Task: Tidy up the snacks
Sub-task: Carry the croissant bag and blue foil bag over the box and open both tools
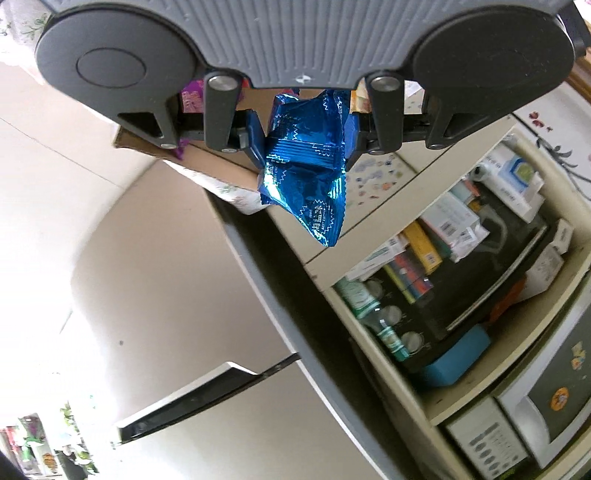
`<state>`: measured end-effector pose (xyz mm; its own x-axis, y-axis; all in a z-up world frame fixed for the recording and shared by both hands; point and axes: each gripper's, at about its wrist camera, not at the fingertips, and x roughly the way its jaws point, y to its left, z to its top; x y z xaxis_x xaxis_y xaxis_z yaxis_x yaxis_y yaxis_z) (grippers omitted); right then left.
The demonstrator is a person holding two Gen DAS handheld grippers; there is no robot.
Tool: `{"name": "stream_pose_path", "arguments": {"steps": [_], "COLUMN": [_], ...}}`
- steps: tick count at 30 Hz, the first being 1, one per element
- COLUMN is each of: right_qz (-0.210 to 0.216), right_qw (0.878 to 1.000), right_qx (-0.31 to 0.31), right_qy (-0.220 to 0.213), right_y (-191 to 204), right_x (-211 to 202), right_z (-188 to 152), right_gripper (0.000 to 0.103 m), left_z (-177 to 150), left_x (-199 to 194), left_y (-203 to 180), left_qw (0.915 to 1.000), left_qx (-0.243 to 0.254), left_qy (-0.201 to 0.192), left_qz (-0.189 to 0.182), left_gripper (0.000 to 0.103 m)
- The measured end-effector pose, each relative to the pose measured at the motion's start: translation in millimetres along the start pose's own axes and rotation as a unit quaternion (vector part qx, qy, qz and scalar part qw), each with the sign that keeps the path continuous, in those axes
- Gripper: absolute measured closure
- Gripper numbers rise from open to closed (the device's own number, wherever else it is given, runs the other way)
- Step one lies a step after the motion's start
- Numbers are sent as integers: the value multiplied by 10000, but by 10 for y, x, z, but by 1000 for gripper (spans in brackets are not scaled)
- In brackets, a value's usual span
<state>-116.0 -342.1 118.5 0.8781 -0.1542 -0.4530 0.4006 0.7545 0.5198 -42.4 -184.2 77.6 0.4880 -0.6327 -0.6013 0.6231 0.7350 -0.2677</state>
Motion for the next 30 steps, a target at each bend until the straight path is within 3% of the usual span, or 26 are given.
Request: {"name": "stream_pose_path", "arguments": {"steps": [13, 14, 16, 18, 21, 30], "right_qz": [-401, -420, -411, -357, -314, 246], "right_qw": [9989, 9986, 9980, 9978, 9982, 9991], "right_qx": [229, 284, 417, 502, 473, 157], "right_qy": [119, 143, 220, 261, 218, 314], "right_y": [-157, -171, -204, -216, -194, -47], "right_x": [98, 104, 129, 130, 98, 102], "right_z": [-10, -15, -20, -21, -21, -54], "right_gripper": [54, 50, 47, 43, 32, 17], "left_z": [-116, -121, -123, -110, -74, 53], "left_x": [326, 334, 326, 278, 190, -126], "left_y": [-227, -235, -252, -263, -254, 29], "left_qw": [9991, 9993, 9994, 9997, 9998, 9990], "left_qx": [104, 101, 113, 109, 149, 87], "left_qy": [283, 263, 230, 121, 25, -189], "left_qz": [-288, -257, -221, -160, -134, 393], "left_gripper": [52, 50, 30, 17, 12, 1]}}
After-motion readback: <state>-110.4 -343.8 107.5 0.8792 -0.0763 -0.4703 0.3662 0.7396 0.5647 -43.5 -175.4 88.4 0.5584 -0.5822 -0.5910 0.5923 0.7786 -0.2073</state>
